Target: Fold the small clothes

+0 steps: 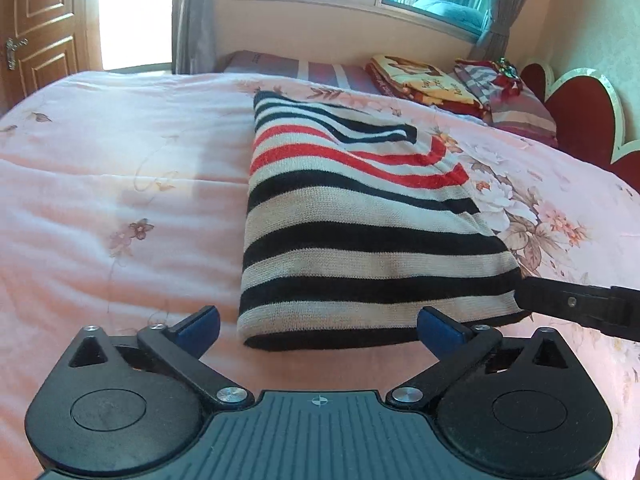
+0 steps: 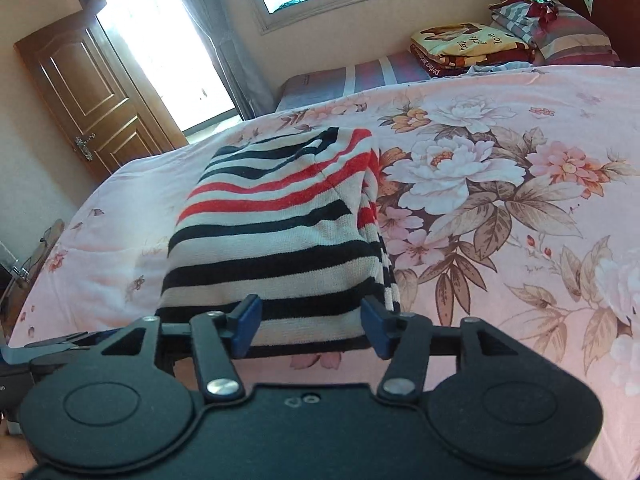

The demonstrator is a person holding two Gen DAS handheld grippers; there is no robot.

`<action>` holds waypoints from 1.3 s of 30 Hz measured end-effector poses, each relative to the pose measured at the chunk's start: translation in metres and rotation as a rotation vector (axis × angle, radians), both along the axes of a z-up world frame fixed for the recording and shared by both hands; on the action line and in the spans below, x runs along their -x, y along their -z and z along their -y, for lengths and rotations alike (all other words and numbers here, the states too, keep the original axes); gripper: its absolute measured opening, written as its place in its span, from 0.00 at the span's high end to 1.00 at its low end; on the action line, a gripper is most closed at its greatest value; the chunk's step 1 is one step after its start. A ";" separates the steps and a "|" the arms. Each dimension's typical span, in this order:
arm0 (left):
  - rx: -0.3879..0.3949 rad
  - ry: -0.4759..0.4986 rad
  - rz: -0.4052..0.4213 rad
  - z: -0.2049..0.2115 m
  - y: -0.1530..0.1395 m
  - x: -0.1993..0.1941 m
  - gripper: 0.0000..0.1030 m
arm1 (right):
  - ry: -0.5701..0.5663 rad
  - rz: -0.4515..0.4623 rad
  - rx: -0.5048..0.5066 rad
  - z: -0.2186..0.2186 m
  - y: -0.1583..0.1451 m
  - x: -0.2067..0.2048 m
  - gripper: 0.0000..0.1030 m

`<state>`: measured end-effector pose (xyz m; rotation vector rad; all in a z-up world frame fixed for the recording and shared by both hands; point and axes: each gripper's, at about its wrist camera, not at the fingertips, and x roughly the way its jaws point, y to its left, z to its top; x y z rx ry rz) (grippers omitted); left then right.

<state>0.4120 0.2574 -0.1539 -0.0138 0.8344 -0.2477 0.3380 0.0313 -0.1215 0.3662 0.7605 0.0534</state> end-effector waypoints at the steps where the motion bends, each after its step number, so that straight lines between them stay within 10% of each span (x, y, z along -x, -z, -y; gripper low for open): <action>1: -0.014 -0.002 0.009 0.002 -0.007 0.010 0.00 | -0.003 0.000 -0.005 0.002 -0.004 0.007 0.39; 11: -0.129 -0.139 0.091 0.006 -0.084 0.134 0.00 | -0.098 -0.001 -0.085 0.028 -0.044 0.107 0.02; 23: 0.031 -0.116 0.344 -0.016 -0.171 0.287 0.00 | -0.190 0.182 0.156 -0.002 -0.129 0.238 0.01; 39: -0.041 -0.224 0.264 -0.014 -0.170 0.314 0.00 | 0.004 0.328 0.312 -0.011 -0.157 0.290 0.01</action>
